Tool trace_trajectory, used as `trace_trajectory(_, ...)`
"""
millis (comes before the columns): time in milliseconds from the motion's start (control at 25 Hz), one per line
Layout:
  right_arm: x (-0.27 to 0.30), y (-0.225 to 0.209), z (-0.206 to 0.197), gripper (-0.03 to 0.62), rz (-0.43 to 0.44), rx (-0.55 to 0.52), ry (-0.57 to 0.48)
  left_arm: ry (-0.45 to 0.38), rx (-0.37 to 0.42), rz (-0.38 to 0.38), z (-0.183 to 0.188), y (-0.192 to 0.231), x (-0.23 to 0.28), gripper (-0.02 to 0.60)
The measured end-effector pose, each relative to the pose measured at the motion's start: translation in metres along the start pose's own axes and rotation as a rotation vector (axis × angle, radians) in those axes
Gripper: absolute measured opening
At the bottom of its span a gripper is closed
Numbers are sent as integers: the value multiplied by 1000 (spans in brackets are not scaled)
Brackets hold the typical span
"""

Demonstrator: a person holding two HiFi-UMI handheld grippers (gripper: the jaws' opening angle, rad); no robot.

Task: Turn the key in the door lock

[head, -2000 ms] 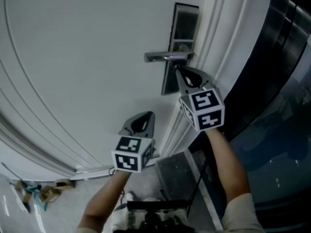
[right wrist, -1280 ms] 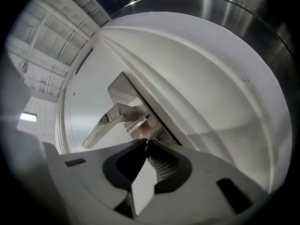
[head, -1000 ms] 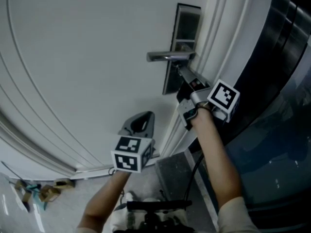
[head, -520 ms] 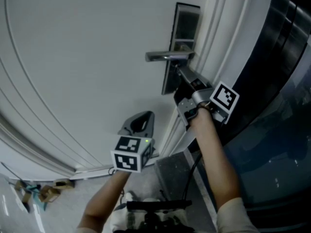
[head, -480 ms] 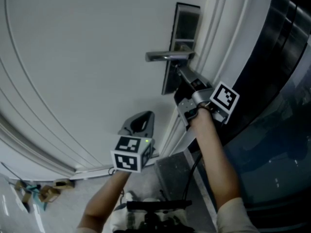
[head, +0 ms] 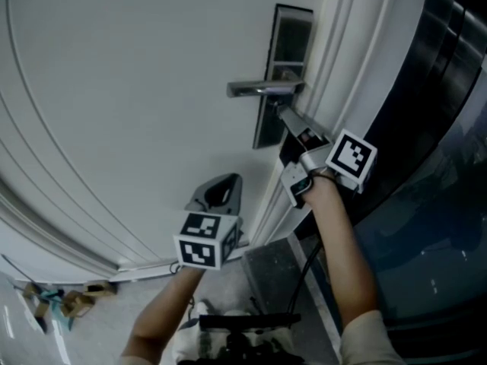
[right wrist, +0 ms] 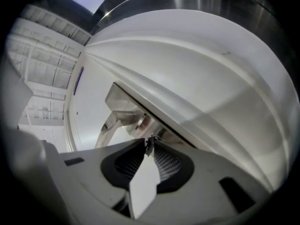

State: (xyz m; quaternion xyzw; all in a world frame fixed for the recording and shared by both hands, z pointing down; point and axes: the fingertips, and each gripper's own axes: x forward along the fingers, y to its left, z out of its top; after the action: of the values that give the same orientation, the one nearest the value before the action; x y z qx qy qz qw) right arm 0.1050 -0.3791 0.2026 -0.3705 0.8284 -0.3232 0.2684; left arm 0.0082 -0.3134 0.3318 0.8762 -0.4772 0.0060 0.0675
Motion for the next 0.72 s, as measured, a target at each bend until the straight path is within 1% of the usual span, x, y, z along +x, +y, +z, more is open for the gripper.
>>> trace_trajectory(160,-6,3,3,72,-41,-176,18,-2,-1,-2,0,-1,0,20)
trace_trajectory(320,-11,10,3,78,-74,-397,55,-1,1,-3,0,-3,-1,20)
trace_trajectory(480,-15,21,1,107,-118,-700,94,-3,1,-1,1,-3,-3,20)
trace_trajectory(640,-15,31,-2,110,-160,-1020,136,-10,0,-4,4,-4,-4,20)
trace_trajectory(720,-13,32,-6,126,-183,-1190,171,-8,1,-3,4,-4,-3,20)
